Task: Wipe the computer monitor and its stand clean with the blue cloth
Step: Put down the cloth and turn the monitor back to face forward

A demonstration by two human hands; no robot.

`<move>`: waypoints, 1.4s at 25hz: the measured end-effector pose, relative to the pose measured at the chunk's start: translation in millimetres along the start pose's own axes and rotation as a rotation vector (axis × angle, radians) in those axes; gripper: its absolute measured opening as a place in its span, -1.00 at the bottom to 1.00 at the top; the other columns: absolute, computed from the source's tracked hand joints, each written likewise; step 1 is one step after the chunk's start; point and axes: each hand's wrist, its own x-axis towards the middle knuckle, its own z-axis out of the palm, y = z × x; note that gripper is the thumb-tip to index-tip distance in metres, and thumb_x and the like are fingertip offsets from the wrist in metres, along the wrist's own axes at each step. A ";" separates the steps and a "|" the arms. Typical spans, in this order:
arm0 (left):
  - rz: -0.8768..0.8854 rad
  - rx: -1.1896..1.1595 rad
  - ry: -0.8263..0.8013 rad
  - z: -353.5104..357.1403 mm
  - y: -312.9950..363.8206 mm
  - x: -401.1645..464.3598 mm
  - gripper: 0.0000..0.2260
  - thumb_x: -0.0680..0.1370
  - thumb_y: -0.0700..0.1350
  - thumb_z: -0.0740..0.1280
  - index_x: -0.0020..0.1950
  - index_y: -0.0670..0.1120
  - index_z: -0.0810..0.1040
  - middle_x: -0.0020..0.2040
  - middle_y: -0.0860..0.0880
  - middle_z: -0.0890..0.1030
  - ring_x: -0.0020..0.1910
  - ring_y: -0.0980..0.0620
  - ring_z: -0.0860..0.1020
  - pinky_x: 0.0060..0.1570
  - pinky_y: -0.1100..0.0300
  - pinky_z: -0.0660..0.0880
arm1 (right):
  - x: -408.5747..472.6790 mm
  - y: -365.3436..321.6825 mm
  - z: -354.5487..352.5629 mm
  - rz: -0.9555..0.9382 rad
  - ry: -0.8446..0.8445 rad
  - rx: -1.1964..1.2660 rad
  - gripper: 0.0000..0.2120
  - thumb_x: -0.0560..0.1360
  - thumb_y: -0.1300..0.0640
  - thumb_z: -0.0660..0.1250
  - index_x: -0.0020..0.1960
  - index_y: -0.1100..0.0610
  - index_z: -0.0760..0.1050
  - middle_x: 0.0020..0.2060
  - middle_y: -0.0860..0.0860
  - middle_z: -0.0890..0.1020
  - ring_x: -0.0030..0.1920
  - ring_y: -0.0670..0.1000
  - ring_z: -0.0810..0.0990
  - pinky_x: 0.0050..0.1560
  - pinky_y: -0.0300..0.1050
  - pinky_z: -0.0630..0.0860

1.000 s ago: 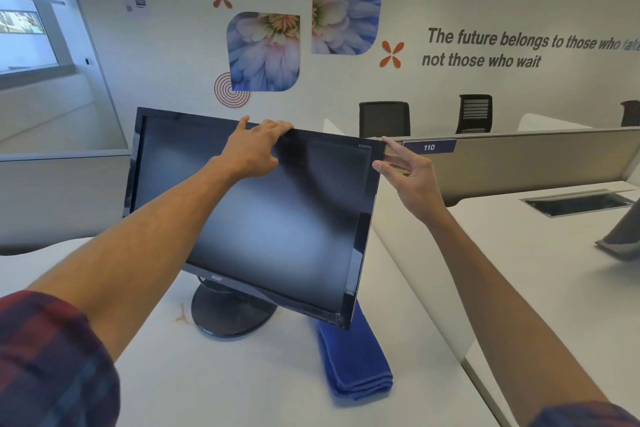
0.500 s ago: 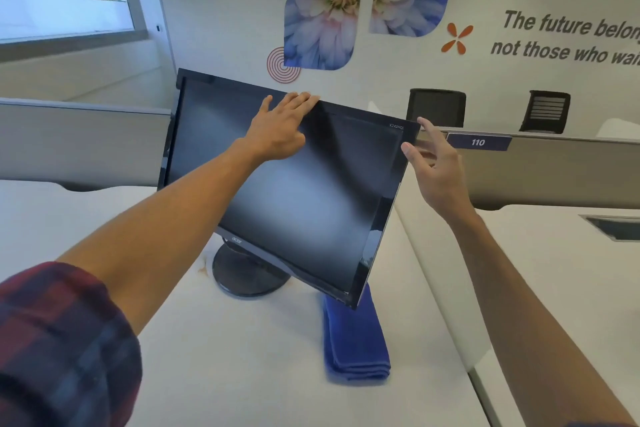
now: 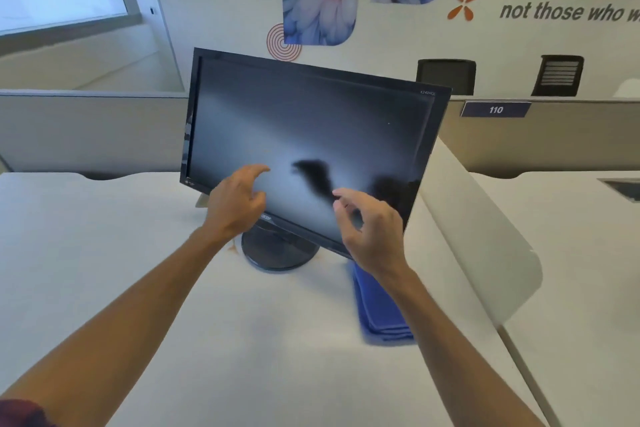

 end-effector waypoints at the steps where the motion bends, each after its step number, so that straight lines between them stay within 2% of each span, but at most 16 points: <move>1: -0.056 -0.017 -0.043 6.6 -14.8 -18.2 -0.60 0.45 -0.22 0.26 0.29 -0.01 0.50 0.28 -0.01 0.55 0.12 -0.14 0.55 0.05 0.02 0.46 | -17.7 -5.2 18.4 0.026 -0.083 -0.007 -0.81 0.51 0.05 0.31 0.06 0.01 0.63 -0.22 -0.12 0.68 -0.21 -0.11 0.63 -0.13 -0.16 0.52; 4: -0.191 -0.009 -0.193 27.6 -57.4 -68.1 -0.66 0.51 -0.16 0.28 0.29 0.01 0.50 0.28 0.02 0.55 0.19 -0.07 0.52 0.15 0.04 0.42 | -59.5 -10.1 67.0 0.171 -0.348 -0.037 -0.80 0.50 0.01 0.29 0.07 -0.02 0.62 -0.15 -0.13 0.68 -0.12 -0.09 0.62 -0.04 -0.11 0.53; 6: -0.248 -0.003 -0.302 40.9 -83.0 -92.1 -0.65 0.54 -0.11 0.28 0.33 0.02 0.46 0.32 0.02 0.52 0.20 -0.04 0.51 0.20 0.07 0.40 | -77.9 -6.8 94.2 0.273 -0.494 -0.110 -0.69 0.52 -0.03 0.27 0.22 0.00 0.57 0.07 -0.10 0.66 0.08 -0.04 0.60 0.15 -0.12 0.48; 9: -0.297 -0.016 -0.408 57.7 -109.6 -109.3 -0.63 0.57 -0.05 0.26 0.38 0.03 0.40 0.41 0.02 0.44 0.26 -0.03 0.49 0.26 0.05 0.38 | -90.2 1.6 129.1 0.412 -0.631 -0.268 -0.46 0.55 -0.18 0.20 0.45 0.05 0.34 0.40 0.01 0.44 0.38 0.05 0.40 0.40 -0.05 0.27; 12: -0.269 -0.029 -0.422 70.6 -124.3 -105.8 -0.60 0.60 -0.01 0.22 0.44 0.00 0.34 0.48 -0.01 0.35 0.40 -0.04 0.37 0.36 0.04 0.30 | -86.3 10.3 161.7 0.526 -0.677 -0.435 -0.26 0.52 -0.33 0.14 0.54 0.07 0.13 0.53 0.12 0.19 0.50 0.16 0.19 0.46 0.08 0.14; 16: -0.199 0.044 -0.482 90.8 -137.7 -97.9 -0.51 0.62 0.10 0.13 0.53 0.00 0.18 0.55 -0.01 0.17 0.52 -0.03 0.15 0.45 0.00 0.14 | -87.3 18.5 192.7 0.632 -0.727 -0.498 -0.07 0.44 -0.48 0.06 0.58 0.08 -0.05 0.56 0.19 0.00 0.55 0.24 -0.04 0.50 0.17 -0.08; 20: -0.112 0.082 -0.548 110.4 -151.9 -88.7 -0.42 0.60 0.22 0.06 0.55 -0.01 0.11 0.57 -0.01 0.09 0.54 -0.01 0.06 0.49 -0.04 0.07 | -87.1 28.2 205.8 0.652 -0.750 -0.494 -0.03 0.43 -0.50 0.05 0.58 0.10 -0.09 0.55 0.24 -0.05 0.55 0.24 -0.13 0.50 0.16 -0.19; 22: -0.068 0.116 -0.544 118.2 -157.3 -87.0 -0.37 0.58 0.28 -0.01 0.55 -0.04 0.13 0.57 -0.01 0.12 0.54 0.01 0.08 0.49 -0.02 0.06 | -87.1 31.9 208.3 0.638 -0.731 -0.477 -0.03 0.42 -0.51 0.06 0.58 0.10 -0.06 0.55 0.25 -0.01 0.55 0.24 -0.12 0.50 0.14 -0.20; 25: 0.001 0.206 -0.441 126.2 -161.5 -88.7 -0.29 0.53 0.35 -0.12 0.51 -0.07 0.26 0.52 -0.03 0.26 0.50 0.01 0.21 0.47 0.03 0.09 | -87.8 37.3 207.7 0.615 -0.683 -0.440 -0.02 0.39 -0.52 0.07 0.57 0.10 0.02 0.53 0.23 0.09 0.55 0.21 -0.06 0.51 0.11 -0.20; 31: 0.019 0.324 -0.443 132.4 -163.2 -87.8 -0.30 0.55 0.35 -0.14 0.47 -0.06 0.35 0.47 -0.01 0.36 0.45 0.03 0.31 0.47 0.06 0.04 | -88.2 48.3 204.1 0.593 -0.668 -0.395 -0.11 0.43 -0.49 0.07 0.56 0.06 0.09 0.51 0.15 0.21 0.54 0.15 0.04 0.51 0.07 -0.19; 35: -0.016 0.348 -0.409 133.6 -155.6 -92.4 -0.33 0.57 0.32 -0.09 0.41 -0.09 0.43 0.41 -0.04 0.44 0.40 0.00 0.40 0.45 0.02 0.15 | -85.0 58.6 205.4 0.550 -0.690 -0.365 -0.11 0.43 -0.49 0.06 0.55 0.05 0.10 0.51 0.15 0.21 0.54 0.14 0.03 0.51 0.06 -0.22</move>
